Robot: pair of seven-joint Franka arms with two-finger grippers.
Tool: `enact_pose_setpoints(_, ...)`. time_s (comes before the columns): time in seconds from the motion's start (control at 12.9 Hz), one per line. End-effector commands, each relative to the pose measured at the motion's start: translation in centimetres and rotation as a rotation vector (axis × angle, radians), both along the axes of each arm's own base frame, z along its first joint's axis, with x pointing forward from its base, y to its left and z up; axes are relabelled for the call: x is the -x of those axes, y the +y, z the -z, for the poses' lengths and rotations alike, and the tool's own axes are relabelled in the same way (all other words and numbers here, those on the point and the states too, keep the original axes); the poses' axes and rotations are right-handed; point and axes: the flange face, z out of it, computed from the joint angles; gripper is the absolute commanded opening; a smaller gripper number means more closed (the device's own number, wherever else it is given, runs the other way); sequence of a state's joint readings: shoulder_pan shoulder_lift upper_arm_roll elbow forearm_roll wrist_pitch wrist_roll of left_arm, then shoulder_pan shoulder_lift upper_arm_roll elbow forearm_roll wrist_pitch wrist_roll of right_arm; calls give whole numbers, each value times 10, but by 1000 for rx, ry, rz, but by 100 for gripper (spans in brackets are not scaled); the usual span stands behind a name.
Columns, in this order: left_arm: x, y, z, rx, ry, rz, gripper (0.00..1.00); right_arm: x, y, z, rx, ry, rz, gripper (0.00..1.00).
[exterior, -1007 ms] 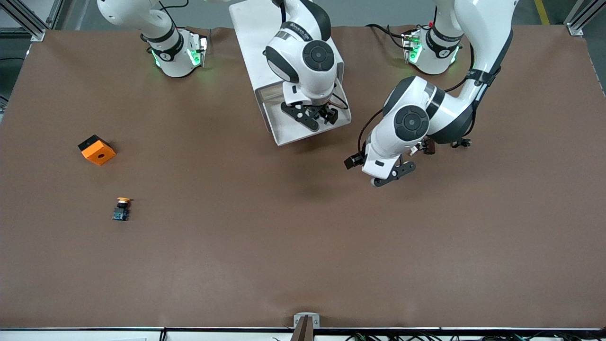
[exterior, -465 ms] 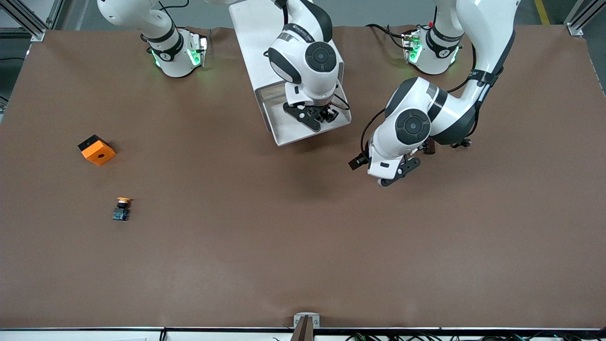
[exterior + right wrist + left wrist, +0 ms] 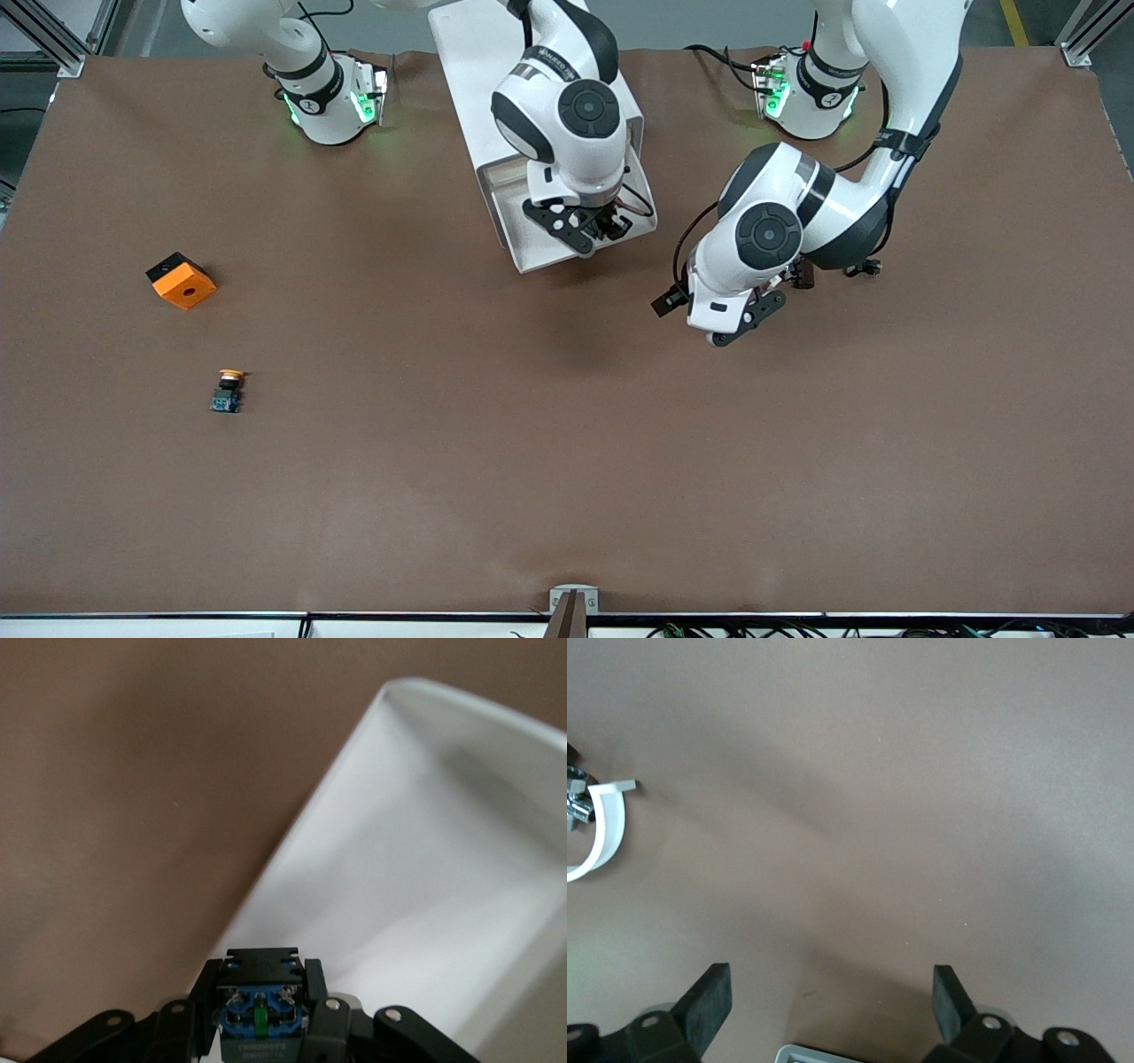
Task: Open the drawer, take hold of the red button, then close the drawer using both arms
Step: 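Lift the button out with the right gripper while the left gripper pushes the drawer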
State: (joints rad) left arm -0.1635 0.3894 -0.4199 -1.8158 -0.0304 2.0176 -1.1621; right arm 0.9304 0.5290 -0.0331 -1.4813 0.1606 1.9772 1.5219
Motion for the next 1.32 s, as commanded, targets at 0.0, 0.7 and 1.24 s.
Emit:
enact_pose_setpoints(0.0, -1, -17, 7, -7, 13, -37, 100, -43, -26, -40, -31, 21, -22, 0)
enact_pose_setpoints(0.7, 67, -128, 54, -5, 50, 27, 100, -205, -281, -29, 34, 2, -299, 0)
enact_pose_setpoints(1.24, 162, -193, 72, -24, 106, 192, 100, -247, -455, 73, 45, -129, -462, 0)
